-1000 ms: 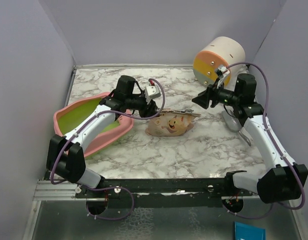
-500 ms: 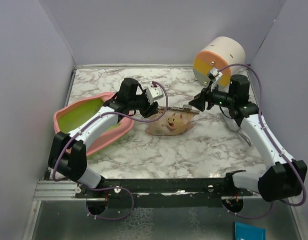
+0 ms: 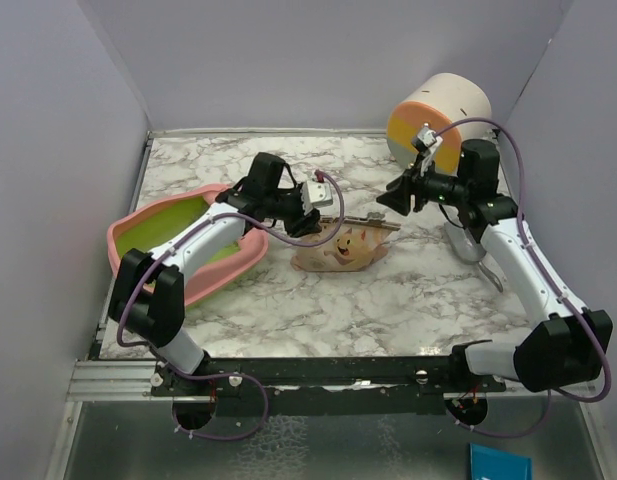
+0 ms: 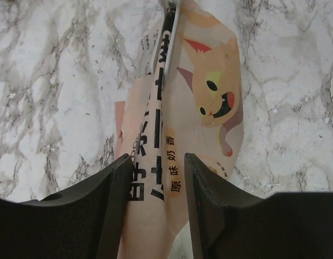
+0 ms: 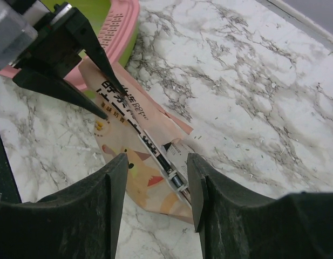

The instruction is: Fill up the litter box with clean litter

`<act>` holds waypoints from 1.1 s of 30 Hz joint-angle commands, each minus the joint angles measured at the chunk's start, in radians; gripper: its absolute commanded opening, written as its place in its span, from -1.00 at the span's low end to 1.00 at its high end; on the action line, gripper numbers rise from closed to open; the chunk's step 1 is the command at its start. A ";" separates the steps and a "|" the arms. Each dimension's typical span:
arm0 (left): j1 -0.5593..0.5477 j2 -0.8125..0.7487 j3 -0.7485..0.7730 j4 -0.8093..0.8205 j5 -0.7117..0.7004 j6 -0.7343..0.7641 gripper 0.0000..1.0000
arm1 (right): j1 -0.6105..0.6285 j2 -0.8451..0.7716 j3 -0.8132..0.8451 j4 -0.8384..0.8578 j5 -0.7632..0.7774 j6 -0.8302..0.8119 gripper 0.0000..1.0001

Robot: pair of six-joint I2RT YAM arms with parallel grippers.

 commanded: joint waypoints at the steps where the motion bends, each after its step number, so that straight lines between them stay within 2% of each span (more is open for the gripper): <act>1: 0.002 0.070 0.042 -0.080 0.088 0.060 -0.14 | 0.010 0.035 0.061 -0.073 -0.033 -0.116 -0.04; 5: 0.002 0.114 0.071 -0.096 0.068 0.062 -0.26 | 0.018 0.055 0.079 -0.139 -0.019 -0.246 0.03; 7: 0.002 0.135 0.085 -0.093 0.062 0.062 -0.38 | 0.022 0.060 0.076 -0.151 -0.017 -0.295 0.04; 10: 0.001 0.148 0.106 -0.070 0.060 0.043 -0.64 | 0.024 0.072 0.081 -0.159 -0.014 -0.316 0.05; 12: -0.002 0.144 0.116 -0.040 0.041 0.020 -0.97 | 0.023 0.081 0.086 -0.162 -0.006 -0.318 0.05; 16: -0.034 0.127 0.131 -0.004 -0.054 0.012 -1.00 | 0.028 0.115 0.100 -0.178 0.029 -0.318 0.05; 21: -0.080 -0.003 0.051 0.116 -0.132 0.034 -1.00 | 0.071 0.196 0.133 -0.214 0.224 -0.298 -0.02; 25: -0.086 -0.076 -0.019 0.220 -0.157 0.033 -1.00 | 0.117 0.202 0.100 -0.203 0.253 -0.329 -0.02; 33: -0.086 -0.057 -0.019 0.195 -0.190 0.058 -1.00 | 0.130 0.128 0.074 -0.192 0.274 -0.341 -0.01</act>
